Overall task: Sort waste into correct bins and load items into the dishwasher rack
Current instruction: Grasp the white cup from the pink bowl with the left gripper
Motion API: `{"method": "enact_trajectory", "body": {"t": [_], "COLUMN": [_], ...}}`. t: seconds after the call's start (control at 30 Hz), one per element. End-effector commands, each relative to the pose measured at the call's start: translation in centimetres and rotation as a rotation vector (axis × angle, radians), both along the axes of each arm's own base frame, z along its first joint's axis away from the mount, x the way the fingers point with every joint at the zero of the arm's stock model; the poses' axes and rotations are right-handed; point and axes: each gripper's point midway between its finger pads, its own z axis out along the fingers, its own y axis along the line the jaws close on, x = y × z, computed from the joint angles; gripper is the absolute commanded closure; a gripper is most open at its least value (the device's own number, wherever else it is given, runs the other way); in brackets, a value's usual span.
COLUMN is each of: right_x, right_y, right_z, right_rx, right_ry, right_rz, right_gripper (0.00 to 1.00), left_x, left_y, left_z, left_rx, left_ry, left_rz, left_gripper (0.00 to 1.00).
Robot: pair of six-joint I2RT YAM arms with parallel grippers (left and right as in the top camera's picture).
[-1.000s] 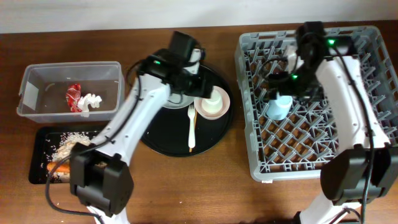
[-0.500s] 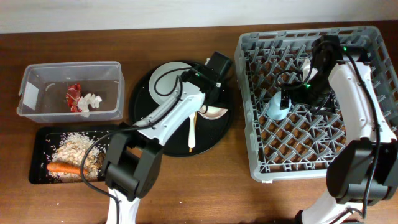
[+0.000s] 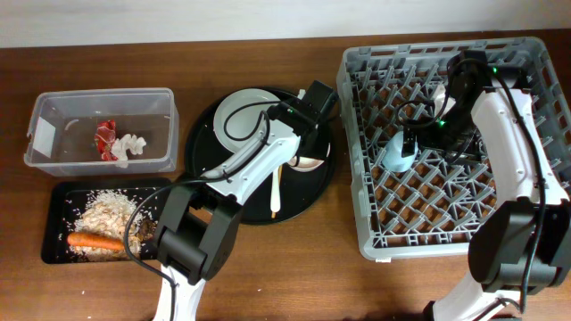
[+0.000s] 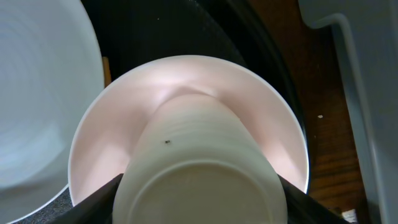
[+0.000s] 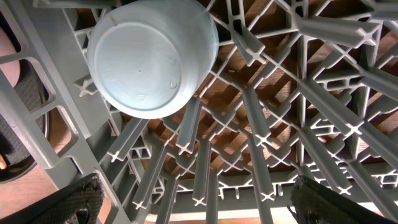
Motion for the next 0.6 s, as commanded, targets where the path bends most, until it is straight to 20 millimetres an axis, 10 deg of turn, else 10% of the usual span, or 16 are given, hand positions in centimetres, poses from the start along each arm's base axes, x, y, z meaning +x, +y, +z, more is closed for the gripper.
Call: {"method": "enact_trajectory", "body": {"t": [0.0, 0.3, 0.43, 0.57], "right_x": [-0.1, -0.1, -0.1, -0.1], "right_y": [0.1, 0.1, 0.3, 0.3], "right_z": [0.2, 0.2, 0.2, 0.2], "right_rx": [0.01, 0.01, 0.022, 0.021], "right_ry": [-0.003, -0.003, -0.005, -0.005], "right_rz": [-0.011, -0.011, -0.01, -0.01], "right_gripper": [0.01, 0.01, 0.01, 0.01], "left_x": [0.8, 1.8, 3.7, 4.9], "left_y": [1.3, 4.6, 11.9, 13.9], "left_z": [0.5, 9.4, 9.4, 7.7], "left_rx": [0.023, -0.107, -0.181, -0.315], "left_ry": [-0.006, -0.098, -0.024, 0.059], "left_rz": [0.027, 0.089, 0.234, 0.219], "left_gripper": [0.39, 0.4, 0.41, 0.41]}}
